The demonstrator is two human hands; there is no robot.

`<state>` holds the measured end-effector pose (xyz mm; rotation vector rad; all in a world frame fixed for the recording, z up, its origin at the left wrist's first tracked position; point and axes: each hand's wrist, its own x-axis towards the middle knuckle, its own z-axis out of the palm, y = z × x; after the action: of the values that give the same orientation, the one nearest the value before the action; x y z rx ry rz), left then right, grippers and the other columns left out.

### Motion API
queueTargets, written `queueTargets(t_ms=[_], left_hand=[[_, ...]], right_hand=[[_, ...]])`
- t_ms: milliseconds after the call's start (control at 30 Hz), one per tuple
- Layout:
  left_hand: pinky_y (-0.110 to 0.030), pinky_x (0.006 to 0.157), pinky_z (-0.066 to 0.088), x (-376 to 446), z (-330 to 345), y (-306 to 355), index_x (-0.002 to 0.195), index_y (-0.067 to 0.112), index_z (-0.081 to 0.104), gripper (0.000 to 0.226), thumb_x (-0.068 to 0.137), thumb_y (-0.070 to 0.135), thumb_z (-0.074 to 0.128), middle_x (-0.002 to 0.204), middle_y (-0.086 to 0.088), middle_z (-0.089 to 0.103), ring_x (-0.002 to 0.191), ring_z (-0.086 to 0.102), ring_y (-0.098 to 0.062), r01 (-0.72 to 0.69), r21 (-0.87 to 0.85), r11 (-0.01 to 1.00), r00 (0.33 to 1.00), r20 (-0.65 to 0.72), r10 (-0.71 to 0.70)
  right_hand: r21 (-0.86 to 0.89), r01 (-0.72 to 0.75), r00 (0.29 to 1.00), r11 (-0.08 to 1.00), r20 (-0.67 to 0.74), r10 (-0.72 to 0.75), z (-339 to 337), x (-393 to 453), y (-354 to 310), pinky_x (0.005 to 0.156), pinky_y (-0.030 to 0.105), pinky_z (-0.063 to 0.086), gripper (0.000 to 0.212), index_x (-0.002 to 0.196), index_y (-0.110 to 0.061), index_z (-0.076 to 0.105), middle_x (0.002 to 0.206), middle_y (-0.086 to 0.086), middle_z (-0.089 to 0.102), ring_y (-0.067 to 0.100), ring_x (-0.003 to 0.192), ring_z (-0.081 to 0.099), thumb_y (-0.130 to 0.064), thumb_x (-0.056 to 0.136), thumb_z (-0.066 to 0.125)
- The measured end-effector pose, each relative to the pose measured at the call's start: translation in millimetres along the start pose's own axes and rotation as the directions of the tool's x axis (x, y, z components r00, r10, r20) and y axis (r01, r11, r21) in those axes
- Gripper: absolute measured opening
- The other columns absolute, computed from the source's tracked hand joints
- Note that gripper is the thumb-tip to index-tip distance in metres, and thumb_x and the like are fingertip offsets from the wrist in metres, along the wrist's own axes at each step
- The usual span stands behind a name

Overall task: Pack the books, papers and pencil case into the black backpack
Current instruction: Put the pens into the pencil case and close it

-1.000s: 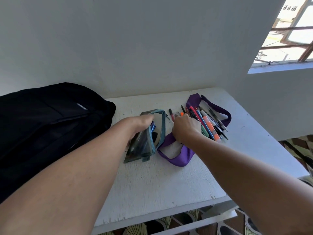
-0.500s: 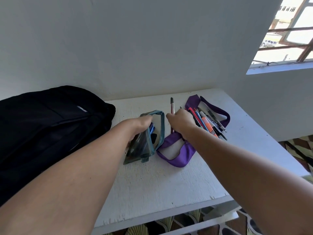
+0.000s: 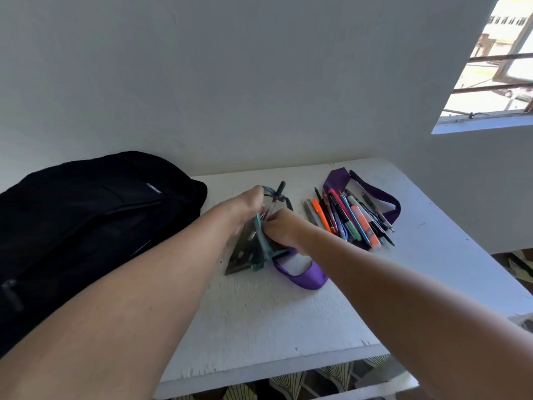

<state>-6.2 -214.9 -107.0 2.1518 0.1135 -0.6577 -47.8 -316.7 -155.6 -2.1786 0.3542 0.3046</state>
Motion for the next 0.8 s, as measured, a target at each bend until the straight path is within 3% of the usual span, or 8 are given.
queueTargets(t_ms=[67,167,267,333,467,600,667,800], left_hand=[[-0.034,0.074,0.038,4,5,-1,0.108,0.009,0.057,0.049,0.109,0.039,0.018,0.104,-0.017,0.057,0.085,0.052,-0.025,-0.001,-0.014,1.0,0.999,0.032,0.002],[-0.038,0.091,0.035,4,8,-2,0.147,0.005,0.044,0.061,0.109,0.045,0.017,0.147,-0.023,0.047,0.13,0.048,-0.035,0.027,0.018,0.999,0.999,0.039,-0.028],[-0.041,0.102,0.039,3,8,-2,0.145,0.007,0.05,0.069,0.107,0.056,0.019,0.153,-0.021,0.045,0.133,0.047,-0.034,-0.007,0.038,0.999,0.998,0.058,0.005],[-0.04,0.106,0.038,6,8,-4,0.147,0.01,0.051,0.072,0.104,0.062,0.025,0.155,-0.017,0.044,0.138,0.046,-0.034,-0.061,0.154,0.986,0.998,0.009,0.06],[-0.035,0.079,0.044,20,7,-10,0.102,0.011,0.068,0.05,0.103,0.05,0.038,0.114,-0.014,0.069,0.102,0.062,-0.032,-0.197,0.321,0.926,0.962,-0.116,0.245],[-0.032,0.066,0.04,27,2,-12,0.09,0.007,0.066,0.038,0.097,0.038,0.045,0.091,-0.011,0.071,0.084,0.064,-0.026,-0.248,0.268,0.931,0.922,-0.23,0.311],[-0.032,0.068,0.044,25,4,-9,0.092,0.006,0.069,0.04,0.099,0.039,0.048,0.09,-0.01,0.072,0.081,0.064,-0.022,-0.263,0.273,0.925,0.919,-0.223,0.326],[-0.039,0.098,0.048,28,4,-5,0.112,0.01,0.072,0.049,0.102,0.051,0.047,0.12,-0.01,0.07,0.114,0.062,-0.03,-0.243,0.224,0.944,0.944,-0.167,0.283]], right_hand=[[0.1,0.024,0.997,0.995,-0.072,-0.017,-5,2,1,0.064,0.029,0.051,0.03,0.099,-0.009,0.064,0.083,0.005,0.067,0.018,0.071,0.062,-0.037,0.105,0.056],[0.379,0.014,0.984,0.925,-0.168,0.054,-9,9,10,0.048,0.023,0.049,0.031,0.109,-0.011,0.057,0.079,0.004,0.068,0.011,0.054,0.064,-0.042,0.103,0.061],[0.495,-0.009,0.994,0.869,-0.089,0.061,-7,13,18,0.042,0.019,0.043,0.019,0.107,-0.011,0.061,0.074,0.003,0.063,0.009,0.05,0.059,-0.03,0.106,0.059],[0.456,-0.019,1.0,0.89,-0.011,0.028,-4,16,20,0.049,0.022,0.047,0.013,0.102,-0.011,0.066,0.074,0.004,0.063,0.013,0.057,0.059,-0.021,0.105,0.059],[0.324,-0.029,0.998,0.946,0.056,0.012,-9,20,14,0.067,0.029,0.055,0.013,0.109,-0.005,0.07,0.085,0.012,0.071,0.018,0.068,0.065,-0.012,0.099,0.063],[0.471,0.003,1.0,0.882,-0.012,0.003,-9,17,11,0.051,0.022,0.054,0.05,0.126,-0.014,0.04,0.094,0.014,0.07,0.019,0.065,0.069,-0.009,0.091,0.075],[0.392,0.04,0.999,0.919,-0.007,-0.04,-8,17,13,0.054,0.025,0.057,0.061,0.135,-0.017,0.036,0.097,0.012,0.068,0.02,0.072,0.069,-0.007,0.089,0.075],[-0.104,0.145,0.988,0.984,0.06,-0.139,-5,21,8,0.09,0.045,0.059,0.078,0.16,-0.017,0.02,0.113,0.012,0.067,0.029,0.102,0.067,-0.013,0.094,0.062]])
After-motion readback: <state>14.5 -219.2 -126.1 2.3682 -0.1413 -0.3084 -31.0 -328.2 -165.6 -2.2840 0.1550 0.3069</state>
